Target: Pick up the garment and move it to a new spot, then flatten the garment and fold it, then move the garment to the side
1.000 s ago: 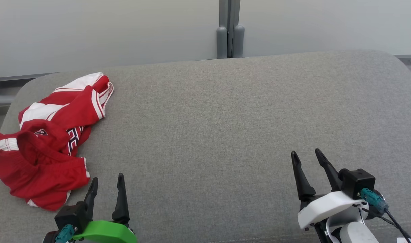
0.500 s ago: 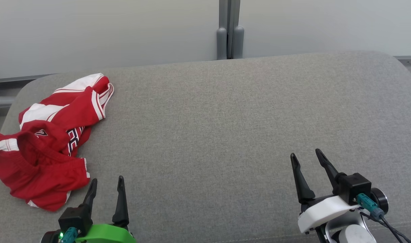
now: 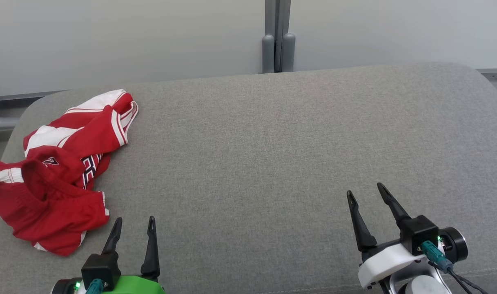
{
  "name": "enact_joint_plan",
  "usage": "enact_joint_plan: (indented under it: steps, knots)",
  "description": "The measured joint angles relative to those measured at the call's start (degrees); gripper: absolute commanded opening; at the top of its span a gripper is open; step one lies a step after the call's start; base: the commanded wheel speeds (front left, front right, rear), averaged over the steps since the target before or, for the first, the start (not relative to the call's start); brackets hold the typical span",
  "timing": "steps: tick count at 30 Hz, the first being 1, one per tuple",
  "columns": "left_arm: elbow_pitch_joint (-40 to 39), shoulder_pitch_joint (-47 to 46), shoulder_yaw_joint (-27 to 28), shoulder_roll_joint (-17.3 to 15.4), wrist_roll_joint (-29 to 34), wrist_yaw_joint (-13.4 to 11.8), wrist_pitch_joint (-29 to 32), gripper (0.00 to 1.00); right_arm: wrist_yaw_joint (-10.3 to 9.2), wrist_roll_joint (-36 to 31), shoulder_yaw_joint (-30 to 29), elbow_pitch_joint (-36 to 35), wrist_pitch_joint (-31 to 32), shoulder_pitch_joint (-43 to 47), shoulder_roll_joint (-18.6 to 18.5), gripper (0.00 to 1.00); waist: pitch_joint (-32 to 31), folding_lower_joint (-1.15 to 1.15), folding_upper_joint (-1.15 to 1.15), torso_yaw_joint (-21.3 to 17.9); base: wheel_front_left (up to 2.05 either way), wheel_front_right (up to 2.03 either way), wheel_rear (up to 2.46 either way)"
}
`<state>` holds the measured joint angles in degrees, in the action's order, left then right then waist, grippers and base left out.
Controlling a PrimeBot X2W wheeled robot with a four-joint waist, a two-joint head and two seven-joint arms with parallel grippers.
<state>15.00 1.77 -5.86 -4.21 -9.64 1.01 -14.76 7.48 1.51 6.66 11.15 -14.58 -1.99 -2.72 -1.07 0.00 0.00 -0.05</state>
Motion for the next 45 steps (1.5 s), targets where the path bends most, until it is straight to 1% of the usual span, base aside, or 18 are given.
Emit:
enact_joint_plan:
  steps: [4, 17, 45]
  knots:
    - [-0.11, 0.14, -0.05, 0.05, 1.26, -0.01, -0.2, 1.0, 0.01, -1.69, -0.14, 0.53, -0.48, 0.01, -0.02, 1.0, 0.02, 0.0, 0.0, -0.02, 0.0, 0.0, 0.0]
    - [0.13, 0.18, -0.2, 0.37, 1.19, 0.0, -0.2, 1.0, 0.02, -1.69, -0.75, 1.52, -0.49, -0.03, -0.03, 1.0, 0.05, 0.0, 0.0, -0.23, 0.0, 0.0, 0.0]
    - [0.41, 0.18, 0.0, 0.57, 0.76, 0.01, -0.2, 1.0, 0.02, 0.88, -1.51, 1.37, -0.48, -0.03, -0.04, 1.0, 0.11, 0.0, 0.0, -0.13, 0.0, 0.0, 0.0]
